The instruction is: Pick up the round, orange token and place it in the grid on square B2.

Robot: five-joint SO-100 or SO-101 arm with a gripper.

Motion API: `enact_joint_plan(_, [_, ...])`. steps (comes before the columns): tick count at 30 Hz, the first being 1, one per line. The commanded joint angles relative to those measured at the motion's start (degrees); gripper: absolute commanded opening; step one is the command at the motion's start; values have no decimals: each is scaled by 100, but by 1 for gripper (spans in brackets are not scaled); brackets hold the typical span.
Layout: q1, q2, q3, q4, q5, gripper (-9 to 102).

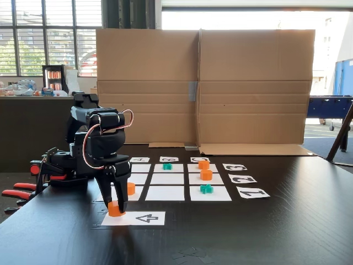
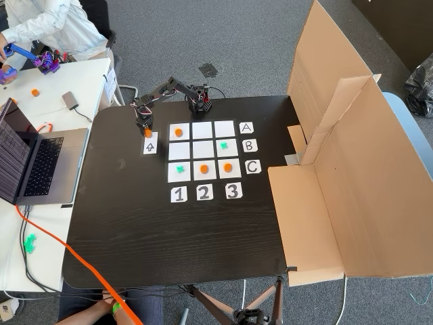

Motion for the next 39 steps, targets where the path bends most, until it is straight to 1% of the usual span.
enact_joint_plan(1, [123,668,-18,9,62,-1])
enact_joint_plan(11, [369,1995,0,26,97,-1])
enact_joint_plan(22, [475,2329,9,35,88,-1])
enact_joint_plan(26, [343,2487,26,35,97,-1])
enact_joint_plan(32, [-378,3155,686,35,79,-1])
enact_joint_plan(39, [-2030,4008,1723,44,281,-1])
